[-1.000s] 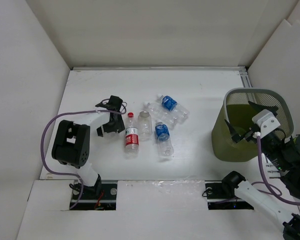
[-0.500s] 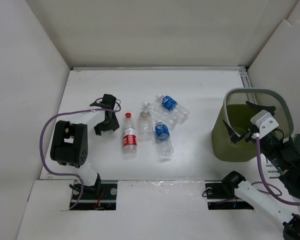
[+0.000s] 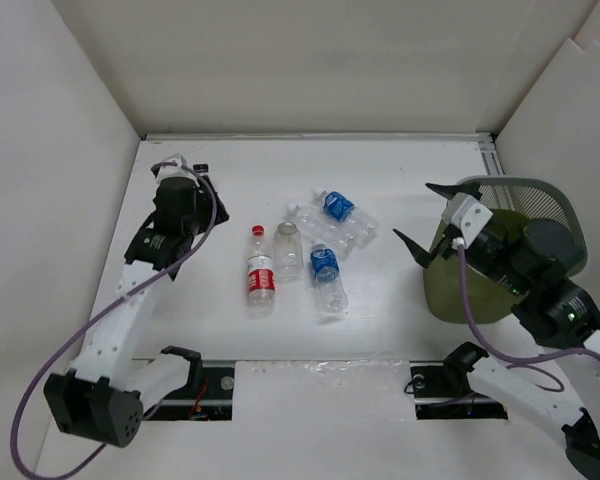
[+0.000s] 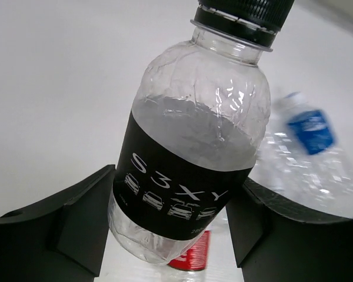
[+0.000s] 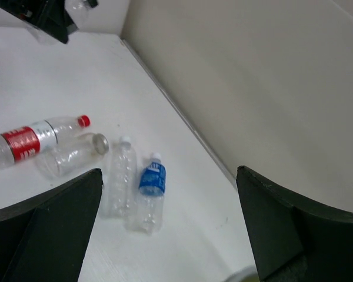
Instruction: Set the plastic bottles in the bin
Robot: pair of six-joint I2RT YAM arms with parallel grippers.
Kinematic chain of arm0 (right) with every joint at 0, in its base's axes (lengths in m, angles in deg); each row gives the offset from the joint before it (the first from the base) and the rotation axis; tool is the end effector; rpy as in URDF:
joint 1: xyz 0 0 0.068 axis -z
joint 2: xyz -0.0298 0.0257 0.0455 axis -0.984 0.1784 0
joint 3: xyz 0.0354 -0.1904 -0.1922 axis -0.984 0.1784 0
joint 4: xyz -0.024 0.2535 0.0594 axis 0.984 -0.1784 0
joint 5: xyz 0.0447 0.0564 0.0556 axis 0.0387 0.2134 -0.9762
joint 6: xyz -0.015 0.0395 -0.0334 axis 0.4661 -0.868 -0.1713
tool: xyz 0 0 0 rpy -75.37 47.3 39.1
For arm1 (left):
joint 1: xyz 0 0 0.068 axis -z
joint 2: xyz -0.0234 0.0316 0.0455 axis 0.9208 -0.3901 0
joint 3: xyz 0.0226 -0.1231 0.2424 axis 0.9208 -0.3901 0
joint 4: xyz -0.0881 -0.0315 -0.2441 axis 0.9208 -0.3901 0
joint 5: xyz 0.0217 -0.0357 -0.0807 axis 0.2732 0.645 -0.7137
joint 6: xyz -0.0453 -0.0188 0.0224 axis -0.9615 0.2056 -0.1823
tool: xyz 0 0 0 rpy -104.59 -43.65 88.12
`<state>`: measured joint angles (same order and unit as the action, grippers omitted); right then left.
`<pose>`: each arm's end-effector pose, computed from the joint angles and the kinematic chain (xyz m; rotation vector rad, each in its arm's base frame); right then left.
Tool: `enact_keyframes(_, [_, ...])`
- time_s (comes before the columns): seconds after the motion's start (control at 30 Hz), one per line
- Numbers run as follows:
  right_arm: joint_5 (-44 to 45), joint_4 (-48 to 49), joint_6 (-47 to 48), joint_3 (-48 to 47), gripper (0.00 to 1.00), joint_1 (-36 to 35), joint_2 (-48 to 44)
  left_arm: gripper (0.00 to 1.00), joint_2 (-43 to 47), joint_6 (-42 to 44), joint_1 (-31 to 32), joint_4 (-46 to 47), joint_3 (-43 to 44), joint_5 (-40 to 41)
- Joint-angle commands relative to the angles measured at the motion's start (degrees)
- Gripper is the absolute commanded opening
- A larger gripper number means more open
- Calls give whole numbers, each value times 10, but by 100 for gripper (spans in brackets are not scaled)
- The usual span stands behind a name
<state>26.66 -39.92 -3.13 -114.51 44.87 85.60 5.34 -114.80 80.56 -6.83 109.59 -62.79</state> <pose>0.0857 0.0681 0.4527 -0.9661 1.2101 0.2058 0.2331 -0.0484 0.3404 -0.3514 2.0143 -0.2146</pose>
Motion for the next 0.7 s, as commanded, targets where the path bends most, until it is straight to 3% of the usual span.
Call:
enact_keyframes(0.0, [-100,125,-12,-2,99,2,35,0,40,38,16,73,21,-99])
enact_keyframes(0.2, [-242,289,-94,-42,99,2,143,0,86,99,35,177,29,-315])
enact_keyframes(0.37, [-320,373,-179,-116,99,19,221,0,103,122,81,257,29,-377])
enact_keyframes(0.53, [-367,472,-283,-131,99,25,297,0,117,143,125,331,13,-407])
enact_keyframes(0.67, [-369,506,-299,-131,99,20,310,0,112,149,125,375,13,-479])
